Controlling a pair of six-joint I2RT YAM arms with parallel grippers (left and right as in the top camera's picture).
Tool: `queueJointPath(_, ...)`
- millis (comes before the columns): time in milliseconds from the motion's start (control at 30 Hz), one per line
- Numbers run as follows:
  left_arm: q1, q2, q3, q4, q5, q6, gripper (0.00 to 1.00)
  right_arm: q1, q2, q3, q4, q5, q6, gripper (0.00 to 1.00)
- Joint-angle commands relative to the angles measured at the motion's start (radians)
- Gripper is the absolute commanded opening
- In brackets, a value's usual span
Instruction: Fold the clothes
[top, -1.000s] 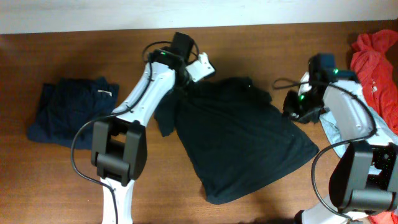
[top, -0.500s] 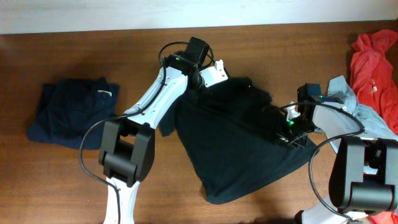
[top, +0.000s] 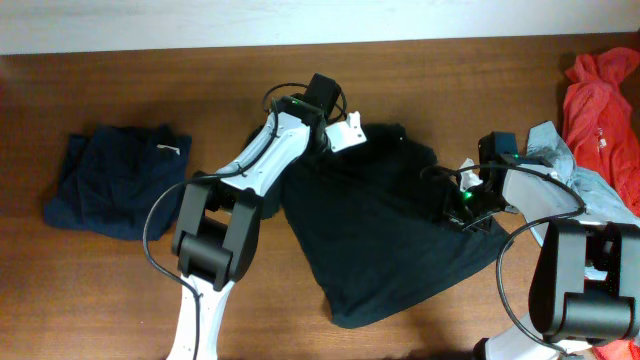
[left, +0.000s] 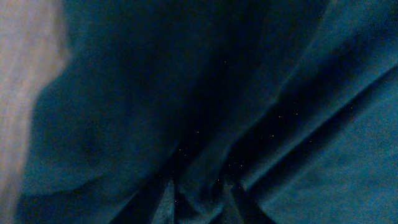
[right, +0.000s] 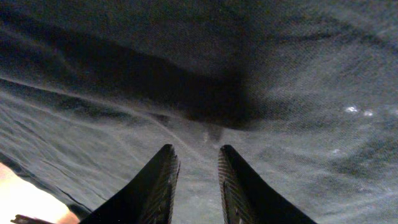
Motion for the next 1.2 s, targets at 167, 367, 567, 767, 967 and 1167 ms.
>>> queueJointPath(167, -0.004, 0.021, 0.042, -0.03, -0.06, -0.045, 0.06, 0.009, -0.006, -0.009, 0.003, -0.005, -0.014, 0.27)
queueJointPath(367, -0.003, 0.021, 0.221, -0.145, -0.165, -0.053, 0.03, 0.009, -0.006, -0.009, -0.014, 0.035, -0.013, 0.27)
queueJointPath(567, 0.016, 0.021, 0.315, -0.07, -0.201, -0.064, 0.04, 0.009, -0.006, -0.013, -0.06, 0.074, 0.008, 0.25)
queueJointPath(767, 0.065, 0.062, 0.313, 0.061, -0.201, -0.064, 0.04, 0.009, -0.006, -0.043, -0.061, 0.074, 0.003, 0.25)
queueJointPath(967, 0.121, 0.122, 0.313, 0.224, -0.207, -0.122, 0.04, 0.009, -0.006, -0.07, -0.062, 0.074, -0.004, 0.24)
queueJointPath(1167, 0.196, 0.126, 0.313, 0.372, -0.232, -0.248, 0.12, 0.009, -0.006, -0.07, -0.061, 0.074, -0.004, 0.24)
